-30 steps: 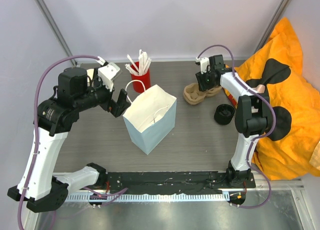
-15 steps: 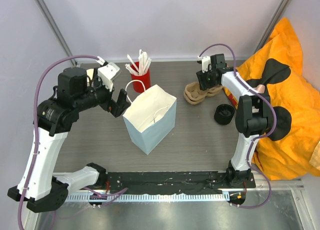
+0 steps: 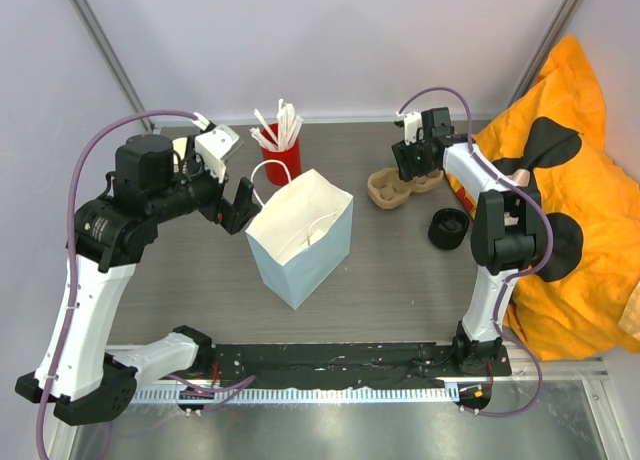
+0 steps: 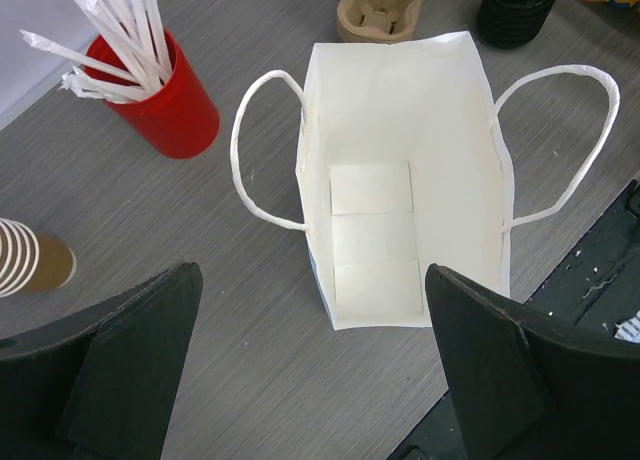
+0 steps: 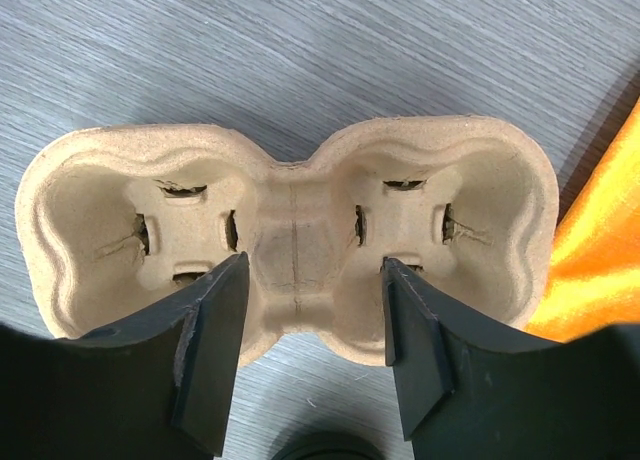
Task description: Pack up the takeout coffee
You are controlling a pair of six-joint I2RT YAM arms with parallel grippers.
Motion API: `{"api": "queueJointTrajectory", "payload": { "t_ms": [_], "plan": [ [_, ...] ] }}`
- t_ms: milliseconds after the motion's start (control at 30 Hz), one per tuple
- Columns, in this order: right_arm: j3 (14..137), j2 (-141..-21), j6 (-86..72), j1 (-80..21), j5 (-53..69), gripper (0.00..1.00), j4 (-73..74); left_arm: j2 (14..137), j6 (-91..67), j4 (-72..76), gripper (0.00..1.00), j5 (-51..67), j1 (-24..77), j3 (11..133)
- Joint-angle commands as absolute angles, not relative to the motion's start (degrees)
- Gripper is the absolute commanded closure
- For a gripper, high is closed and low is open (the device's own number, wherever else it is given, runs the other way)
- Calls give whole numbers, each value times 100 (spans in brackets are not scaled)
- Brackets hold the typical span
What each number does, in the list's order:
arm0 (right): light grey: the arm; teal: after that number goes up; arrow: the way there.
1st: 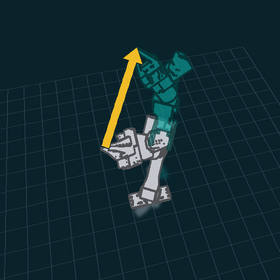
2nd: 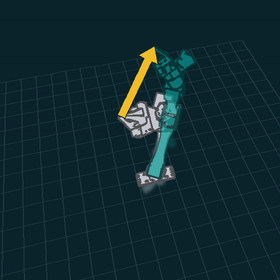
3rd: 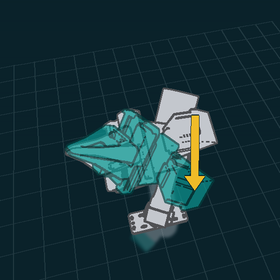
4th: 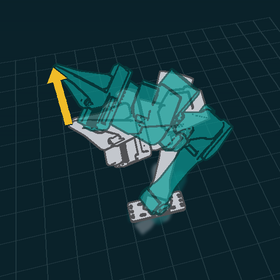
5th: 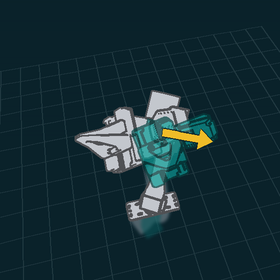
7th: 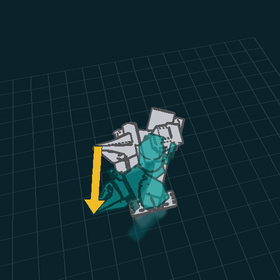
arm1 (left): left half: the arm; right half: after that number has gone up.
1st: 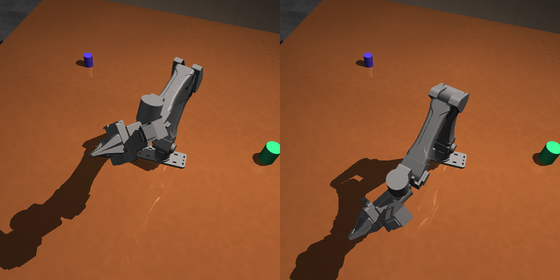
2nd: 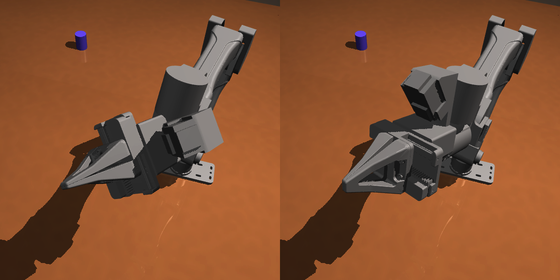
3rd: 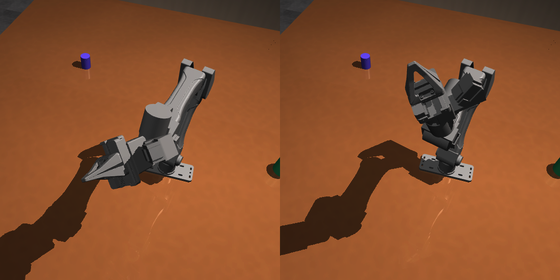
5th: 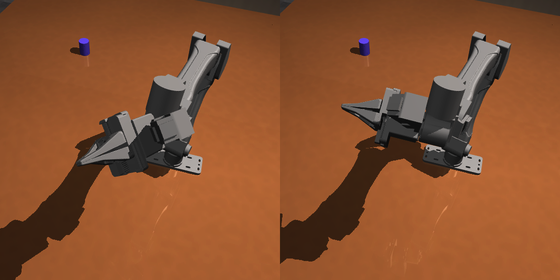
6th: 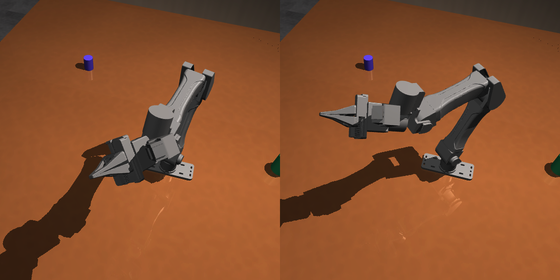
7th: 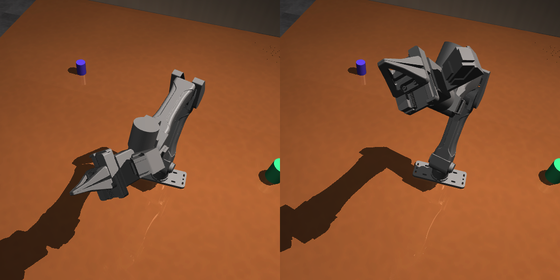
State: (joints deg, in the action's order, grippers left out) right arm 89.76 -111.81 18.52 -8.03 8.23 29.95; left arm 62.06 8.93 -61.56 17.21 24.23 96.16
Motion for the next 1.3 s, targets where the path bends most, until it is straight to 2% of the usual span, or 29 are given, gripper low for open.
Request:
{"api": "queueJointTrajectory", "payload": {
  "t_ms": [0, 267, 600, 767, 1267],
  "plan": [
    [9088, -11250, 1925, -826, 879, 42, 2804, 6161, 800, -6003, 0, 1854, 2391, 9624],
    [9141, -11417, 1969, -870, 949, 46, 2883, 6196, 791, -6003, 0, 1854, 2391, 9659],
    [9088, -11312, 1960, -879, 932, 59, 2821, 6196, 800, -5994, 0, 1846, 2391, 9633],
    [9088, -11233, 1960, -870, 888, 45, 2812, 6205, 800, -5994, 0, 1854, 2391, 9624],
    [9035, -11083, 1942, -879, 923, 44, 2681, 6188, 782, -5977, 0, 1863, 2373, 9597]
  ]
}}
